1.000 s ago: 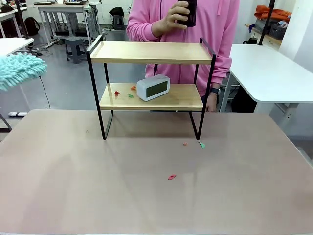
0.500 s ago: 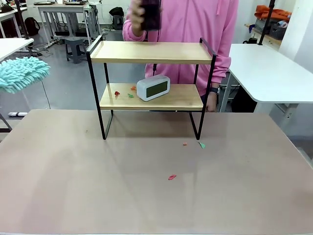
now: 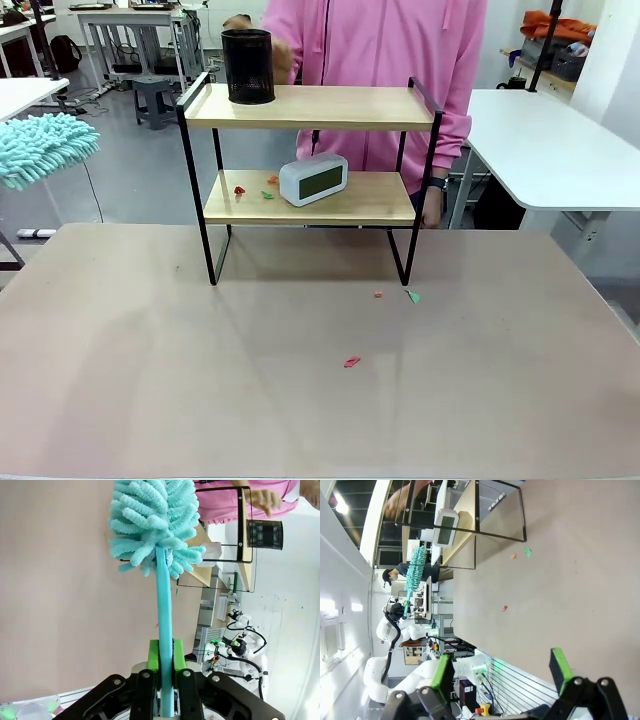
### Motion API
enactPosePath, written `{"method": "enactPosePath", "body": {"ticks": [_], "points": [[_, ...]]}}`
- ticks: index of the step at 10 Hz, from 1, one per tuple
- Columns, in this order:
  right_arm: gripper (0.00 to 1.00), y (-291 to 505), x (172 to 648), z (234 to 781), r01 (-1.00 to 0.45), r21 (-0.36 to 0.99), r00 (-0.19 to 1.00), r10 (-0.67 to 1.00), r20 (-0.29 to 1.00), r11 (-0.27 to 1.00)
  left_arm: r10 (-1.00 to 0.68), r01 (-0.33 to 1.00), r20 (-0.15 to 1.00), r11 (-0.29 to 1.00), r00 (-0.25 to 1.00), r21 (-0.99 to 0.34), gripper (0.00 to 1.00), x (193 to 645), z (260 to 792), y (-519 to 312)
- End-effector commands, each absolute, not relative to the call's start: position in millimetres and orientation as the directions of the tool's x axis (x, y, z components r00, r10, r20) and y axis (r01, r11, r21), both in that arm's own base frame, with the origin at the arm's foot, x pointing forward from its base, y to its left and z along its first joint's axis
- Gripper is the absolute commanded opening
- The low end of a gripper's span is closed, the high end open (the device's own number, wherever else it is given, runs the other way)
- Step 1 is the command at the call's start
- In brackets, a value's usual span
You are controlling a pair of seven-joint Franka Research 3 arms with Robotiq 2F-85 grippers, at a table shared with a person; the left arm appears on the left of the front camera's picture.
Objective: Clean the shelf.
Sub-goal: Clean the remaining tier of the Shelf with the Duster once objects are removed.
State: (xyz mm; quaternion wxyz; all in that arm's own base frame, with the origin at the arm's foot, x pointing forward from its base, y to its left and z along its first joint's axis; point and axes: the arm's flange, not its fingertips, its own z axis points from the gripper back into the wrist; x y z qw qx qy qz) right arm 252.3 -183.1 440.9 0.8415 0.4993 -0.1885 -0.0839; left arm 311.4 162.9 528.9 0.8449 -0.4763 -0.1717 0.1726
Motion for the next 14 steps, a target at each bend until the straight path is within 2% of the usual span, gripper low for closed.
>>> {"method": "enactPosePath", "body": {"ticks": [1,13,14], "points": [[1.00,-182,255,442,-0.082,0.877,0.905,-0.332,0.264,0.474,0.455,-0.133,0.119,0.483,0.882,-0.865,0.13,312,533,163],[1.00,-182,255,442,-0.082,0.877,0.905,-0.332,0.264,0.474,0.455,-0.128,0.126,0.487,0.881,-0.864,0.13,311,529,163],[1.00,-182,255,442,-0.082,0.877,0.905,-0.332,0.264,0.474,0.399,-0.055,0.170,0.494,0.901,-0.868,0.13,282,539,151]]}}
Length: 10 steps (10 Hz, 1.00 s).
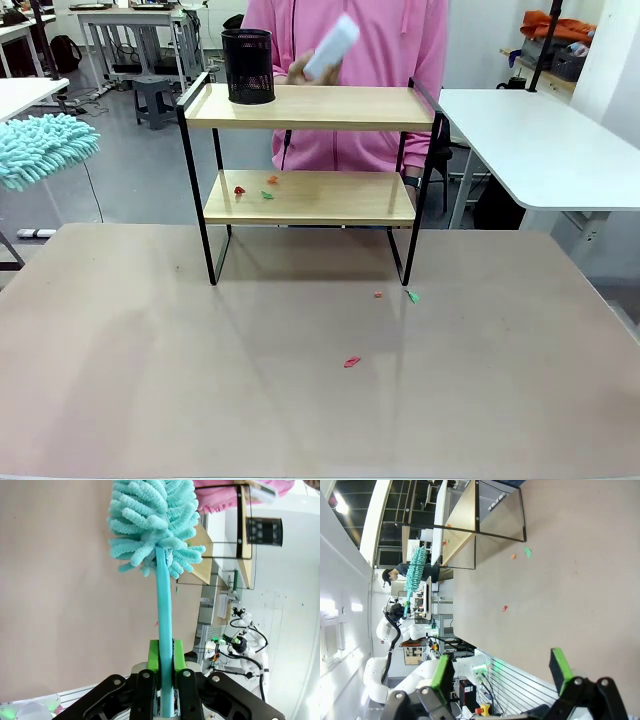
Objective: Clean the shelf.
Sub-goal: Clean the remaining tier of the Shelf with the Duster once objects are removed.
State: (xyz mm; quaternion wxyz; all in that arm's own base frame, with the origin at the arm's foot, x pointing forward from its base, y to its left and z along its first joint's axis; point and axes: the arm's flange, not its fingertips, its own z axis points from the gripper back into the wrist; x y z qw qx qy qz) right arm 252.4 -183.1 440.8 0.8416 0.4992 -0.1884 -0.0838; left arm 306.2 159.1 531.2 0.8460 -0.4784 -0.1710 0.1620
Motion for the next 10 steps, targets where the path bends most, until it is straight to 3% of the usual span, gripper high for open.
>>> {"method": "enactPosePath", "body": {"ticks": [1,2,5,8,10], "points": [[1.00,-182,255,442,-0.082,0.877,0.905,-0.332,0.264,0.474,0.291,0.071,0.235,0.480,0.927,-0.875,0.13,248,547,139],[1.00,-182,255,442,-0.082,0.877,0.905,-0.332,0.264,0.474,0.183,0.172,0.290,0.481,0.939,-0.860,0.13,219,551,131],[1.00,-182,255,442,-0.082,0.877,0.905,-0.332,0.264,0.474,0.038,0.299,0.353,0.455,0.935,-0.839,0.13,162,551,118],[1.00,-182,255,442,-0.082,0.877,0.905,-0.332,0.264,0.474,-0.267,0.399,0.310,0.413,0.912,-0.818,0.13,123,533,101],[1.00,-182,255,442,-0.082,0.877,0.905,-0.332,0.264,0.474,-0.375,0.416,0.260,0.430,0.890,-0.801,0.13,130,523,67]]}}
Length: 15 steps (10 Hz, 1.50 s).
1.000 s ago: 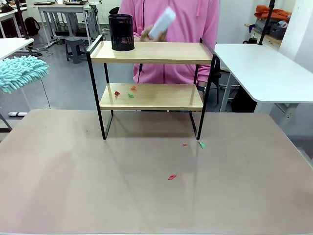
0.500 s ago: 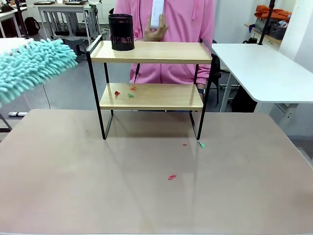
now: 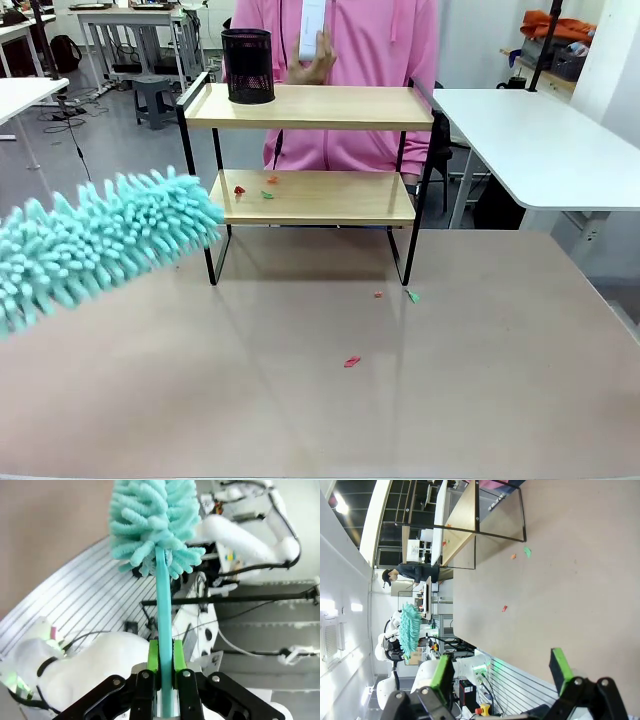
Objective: Clean the shelf.
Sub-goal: Clean the remaining tier of the Shelf with the Duster once objects are removed.
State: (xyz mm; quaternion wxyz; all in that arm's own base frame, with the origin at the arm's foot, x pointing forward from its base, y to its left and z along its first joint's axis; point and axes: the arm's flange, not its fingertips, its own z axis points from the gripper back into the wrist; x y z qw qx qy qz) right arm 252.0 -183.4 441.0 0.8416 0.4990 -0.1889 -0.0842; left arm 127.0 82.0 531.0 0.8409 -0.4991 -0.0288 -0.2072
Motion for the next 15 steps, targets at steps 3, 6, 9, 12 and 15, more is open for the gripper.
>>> {"method": "enactPosePath", "body": {"ticks": [3,6,9,12,15], "points": [[1.00,-182,255,442,-0.082,0.877,0.905,-0.332,0.264,0.474,-0.235,0.387,0.311,0.460,0.921,-0.799,0.13,165,518,-4],[1.00,-182,255,442,-0.082,0.877,0.905,-0.332,0.264,0.474,-0.272,0.394,0.296,0.465,0.916,-0.793,0.13,181,557,22],[1.00,-182,255,442,-0.082,0.877,0.905,-0.332,0.264,0.474,-0.272,0.394,0.296,0.465,0.916,-0.793,0.13,181,557,22],[1.00,-182,255,442,-0.082,0.877,0.905,-0.332,0.264,0.474,-0.272,0.394,0.296,0.465,0.916,-0.793,0.13,181,557,22],[1.00,-182,255,442,-0.082,0.877,0.905,-0.332,0.264,0.474,-0.236,0.344,0.256,0.508,0.937,-0.790,0.13,178,554,11]]}}
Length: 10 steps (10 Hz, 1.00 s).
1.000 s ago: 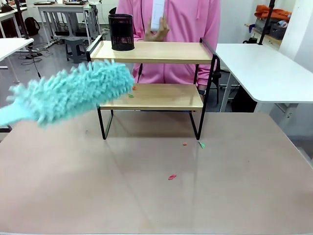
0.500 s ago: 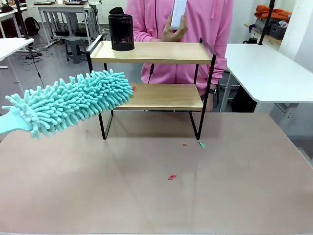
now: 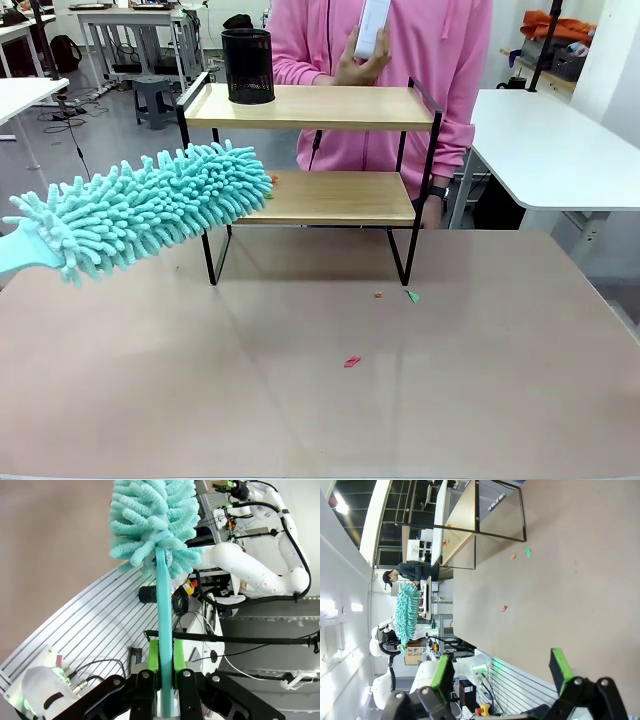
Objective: Clean the shelf.
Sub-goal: Clean the remaining tier of the Shelf with the Duster once objects are removed.
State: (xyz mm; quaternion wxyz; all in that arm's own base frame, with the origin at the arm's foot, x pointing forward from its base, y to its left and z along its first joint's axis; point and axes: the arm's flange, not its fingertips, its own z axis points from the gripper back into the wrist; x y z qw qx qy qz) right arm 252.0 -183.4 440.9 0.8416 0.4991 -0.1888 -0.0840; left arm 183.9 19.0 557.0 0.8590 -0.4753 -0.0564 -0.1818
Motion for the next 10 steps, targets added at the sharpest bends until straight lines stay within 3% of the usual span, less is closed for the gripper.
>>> {"method": "enactPosePath", "body": {"ticks": [1,4,8,10], "points": [[1.00,-182,255,442,-0.082,0.877,0.905,-0.332,0.264,0.474,-0.243,0.324,0.223,0.557,0.944,-0.765,0.13,182,549,-1],[1.00,-182,255,442,-0.082,0.877,0.905,-0.332,0.264,0.474,-0.177,0.331,0.289,0.660,0.941,-0.675,0.13,201,550,-43],[1.00,-182,255,442,-0.082,0.877,0.905,-0.332,0.264,0.474,-0.090,0.242,0.282,0.786,0.955,-0.569,0.13,227,532,-91],[1.00,-182,255,442,-0.082,0.877,0.905,-0.332,0.264,0.474,0.015,0.180,0.349,0.836,0.937,-0.519,0.13,243,523,-107]]}}
